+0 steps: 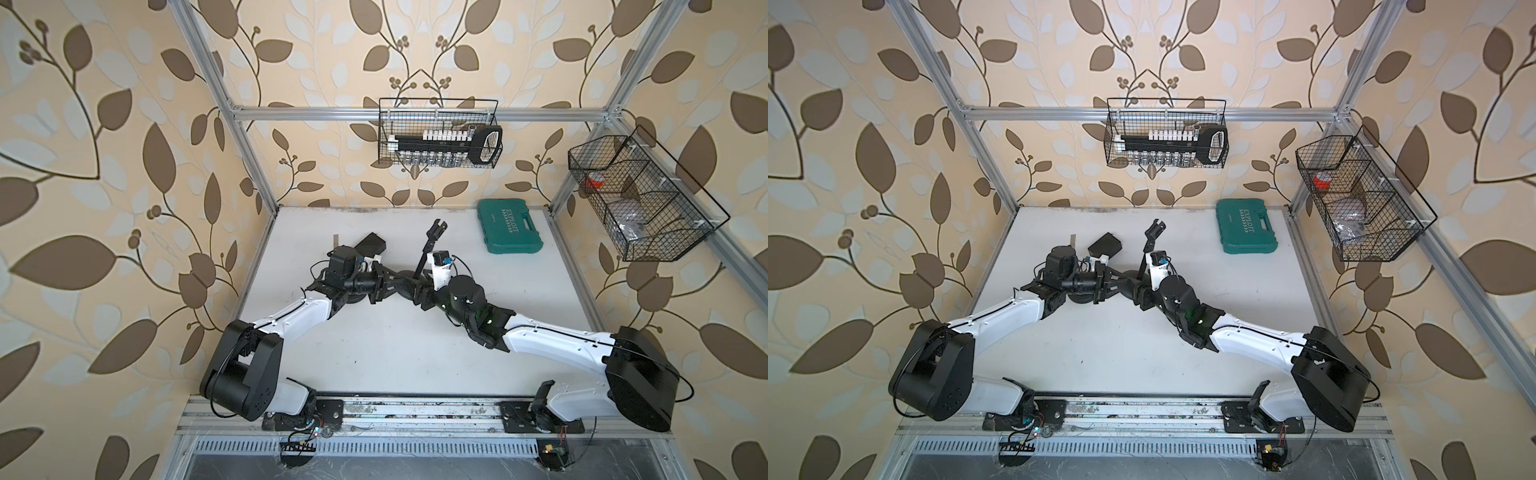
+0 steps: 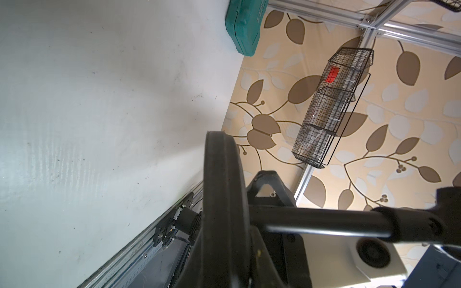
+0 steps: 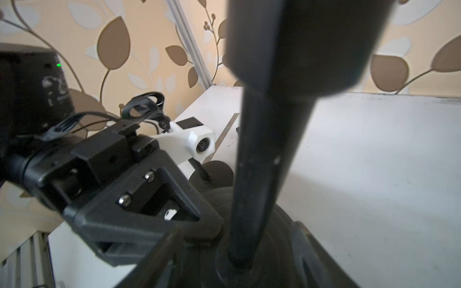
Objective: Assemble a microphone stand
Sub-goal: Place the microphone stand at the center of the board.
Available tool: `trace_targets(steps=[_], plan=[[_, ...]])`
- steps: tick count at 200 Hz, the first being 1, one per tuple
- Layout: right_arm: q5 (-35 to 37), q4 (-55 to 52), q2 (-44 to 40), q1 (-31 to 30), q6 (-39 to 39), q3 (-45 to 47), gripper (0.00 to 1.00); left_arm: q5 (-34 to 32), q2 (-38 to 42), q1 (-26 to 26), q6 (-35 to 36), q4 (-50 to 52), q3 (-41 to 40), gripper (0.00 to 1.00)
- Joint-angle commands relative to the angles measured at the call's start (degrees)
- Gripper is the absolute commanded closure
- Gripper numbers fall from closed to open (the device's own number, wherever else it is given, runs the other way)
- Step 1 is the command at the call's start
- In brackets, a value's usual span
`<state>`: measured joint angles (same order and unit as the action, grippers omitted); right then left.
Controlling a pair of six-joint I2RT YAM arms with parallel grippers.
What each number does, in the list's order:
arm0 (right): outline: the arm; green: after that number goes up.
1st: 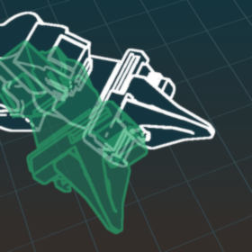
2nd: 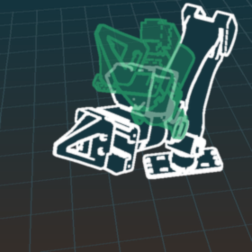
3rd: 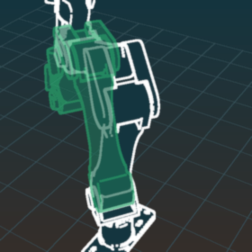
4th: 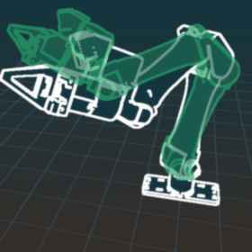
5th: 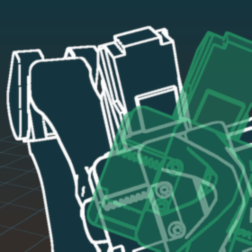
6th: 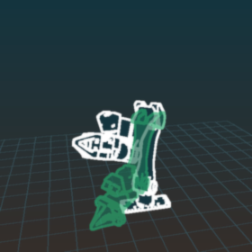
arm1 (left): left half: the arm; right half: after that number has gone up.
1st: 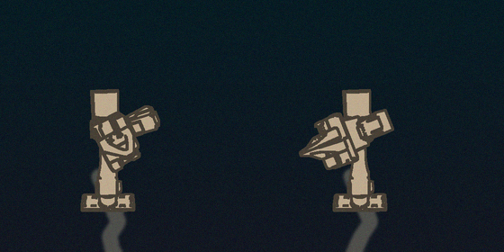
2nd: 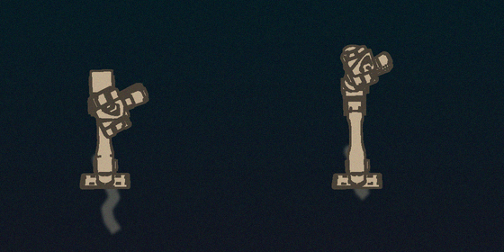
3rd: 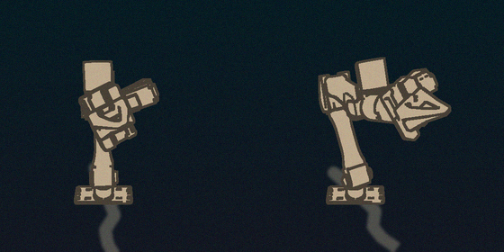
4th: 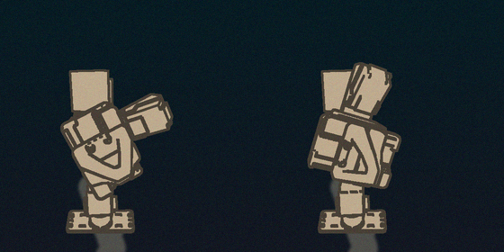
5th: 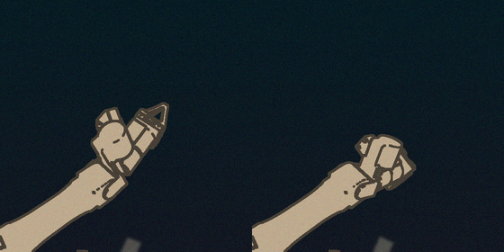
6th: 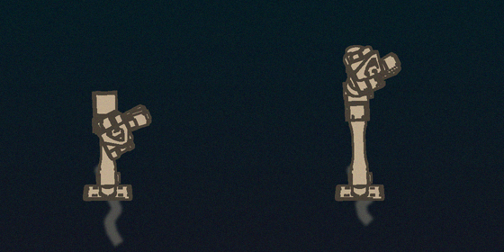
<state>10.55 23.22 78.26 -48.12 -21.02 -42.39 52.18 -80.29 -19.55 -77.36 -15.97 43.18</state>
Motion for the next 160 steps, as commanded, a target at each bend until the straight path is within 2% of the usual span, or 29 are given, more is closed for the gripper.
trace_targets(steps=[1,26,49,90,160], plan=[[-10.44,-3.92,-5.64,2.59,5.70,0.68,0.17,-0.39,1.74,-0.31,3.76,-2.37,4.60,1.00],[-13.70,-5.30,-13.06,7.08,6.99,6.47,0.14,-3.23,1.38,-0.31,8.47,1.87,7.67,1.00],[-13.31,-6.78,-17.92,12.44,3.79,11.67,0.14,-7.40,1.59,-0.27,17.58,10.33,12.85,1.00],[-13.88,-6.37,-17.45,18.08,-1.28,16.47,0.15,-14.97,1.65,-1.36,31.64,20.52,21.25,1.00],[-16.26,-6.17,-13.09,19.64,-1.90,15.84,0.14,-13.77,0.23,-3.47,33.68,17.46,23.58,1.00]])
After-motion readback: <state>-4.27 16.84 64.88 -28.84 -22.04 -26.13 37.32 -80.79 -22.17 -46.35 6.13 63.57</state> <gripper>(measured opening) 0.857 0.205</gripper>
